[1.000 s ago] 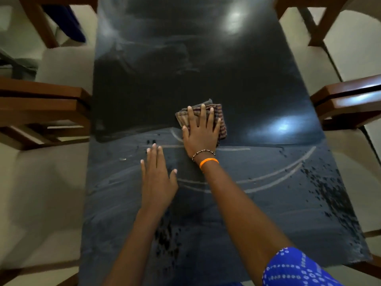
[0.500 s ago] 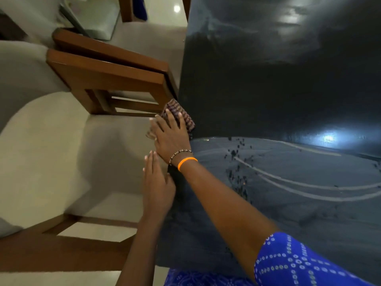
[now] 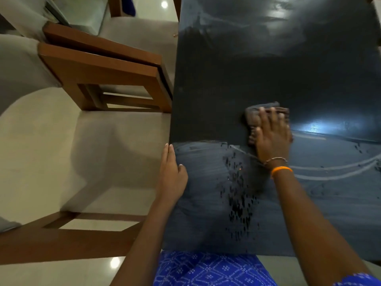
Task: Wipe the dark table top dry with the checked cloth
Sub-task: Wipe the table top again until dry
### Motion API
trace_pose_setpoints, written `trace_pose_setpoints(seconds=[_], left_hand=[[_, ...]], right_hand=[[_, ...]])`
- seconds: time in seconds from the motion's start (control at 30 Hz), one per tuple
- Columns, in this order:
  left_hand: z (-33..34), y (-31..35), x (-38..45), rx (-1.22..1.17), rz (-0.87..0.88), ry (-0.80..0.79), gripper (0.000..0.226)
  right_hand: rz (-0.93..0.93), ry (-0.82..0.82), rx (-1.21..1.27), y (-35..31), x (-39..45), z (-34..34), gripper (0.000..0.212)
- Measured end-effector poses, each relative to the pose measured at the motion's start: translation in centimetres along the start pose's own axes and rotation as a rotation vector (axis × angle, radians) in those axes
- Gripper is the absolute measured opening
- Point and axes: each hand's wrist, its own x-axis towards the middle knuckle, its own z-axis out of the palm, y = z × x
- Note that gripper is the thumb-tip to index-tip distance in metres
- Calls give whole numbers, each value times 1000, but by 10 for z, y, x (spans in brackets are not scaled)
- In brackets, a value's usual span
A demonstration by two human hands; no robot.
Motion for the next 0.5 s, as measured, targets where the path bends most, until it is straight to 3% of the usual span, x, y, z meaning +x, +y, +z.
trace_pose_setpoints(seconds=[0.1, 0.23, 0.5], left_hand=[[1, -1, -1, -30, -18, -8, 68], [0, -1, 0, -68, 1, 21, 68], [-8, 3, 4, -108, -26, 98, 65]], right_hand=[[240, 26, 16, 47, -5, -10, 60], [346, 25, 43, 8, -8, -1, 57], [-418, -143, 63, -178, -9, 29, 58]])
